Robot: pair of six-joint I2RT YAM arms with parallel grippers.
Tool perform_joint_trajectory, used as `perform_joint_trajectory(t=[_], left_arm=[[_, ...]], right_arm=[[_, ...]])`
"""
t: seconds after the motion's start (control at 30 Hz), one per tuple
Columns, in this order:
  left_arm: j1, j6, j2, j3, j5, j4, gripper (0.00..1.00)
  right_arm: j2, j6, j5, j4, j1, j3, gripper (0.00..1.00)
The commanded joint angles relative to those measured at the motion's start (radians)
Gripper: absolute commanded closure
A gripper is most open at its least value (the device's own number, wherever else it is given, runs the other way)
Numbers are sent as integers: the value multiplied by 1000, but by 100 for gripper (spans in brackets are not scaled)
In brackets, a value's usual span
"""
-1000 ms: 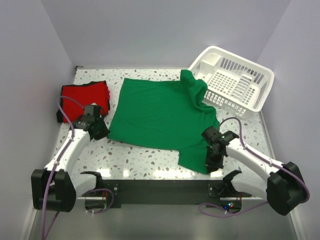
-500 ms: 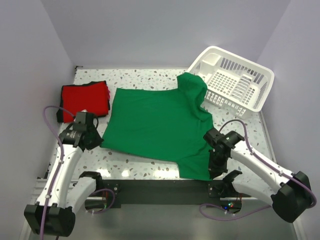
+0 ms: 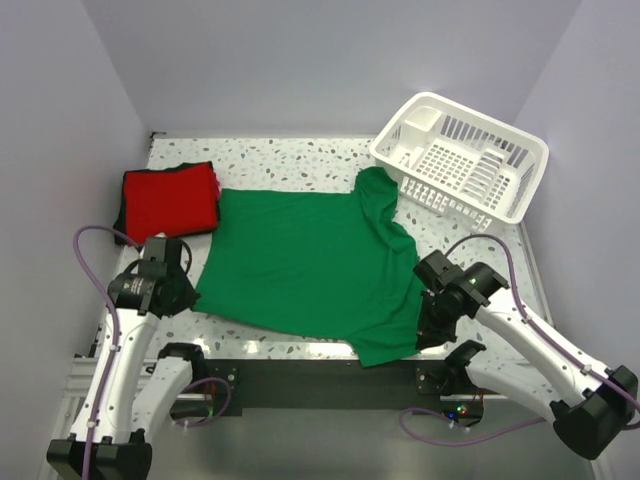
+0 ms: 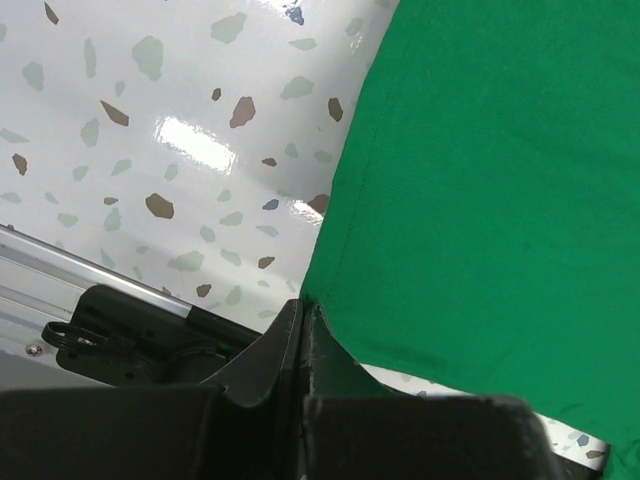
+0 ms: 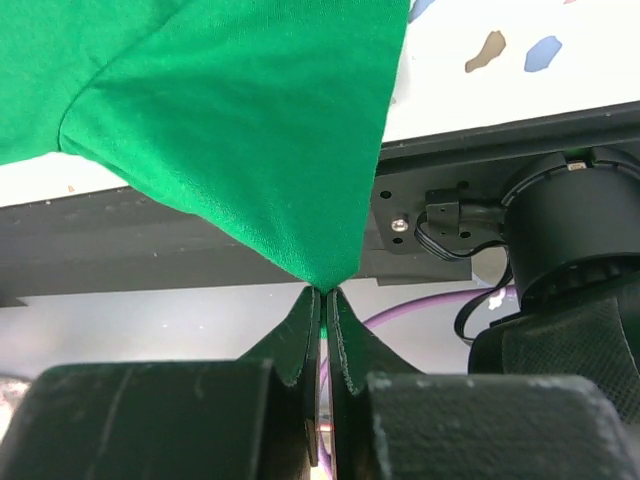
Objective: Fold and stack the t-shirts
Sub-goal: Fold the tshirt
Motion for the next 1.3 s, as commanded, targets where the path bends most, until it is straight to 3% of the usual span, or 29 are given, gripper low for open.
perform_joint_trajectory(t=[0.0,0.5,0.83,1.03,1.27], left_arm=[[8,24,22,56,5,29,100],[8,87,252,93,57,243,100],[9,130,437,137,62,395,100],[9,161,552,175,47,447,100],[15,182,628,232,-7,461,100]], right_arm=[[27,20,39,-121,6,57,100],[282,-49,255,-18,-8,301,100],[514,-164,287,91,-87,465,100],[655,-281,293,118,-188,595,100],[785,-345,315,115,-224,713,100]])
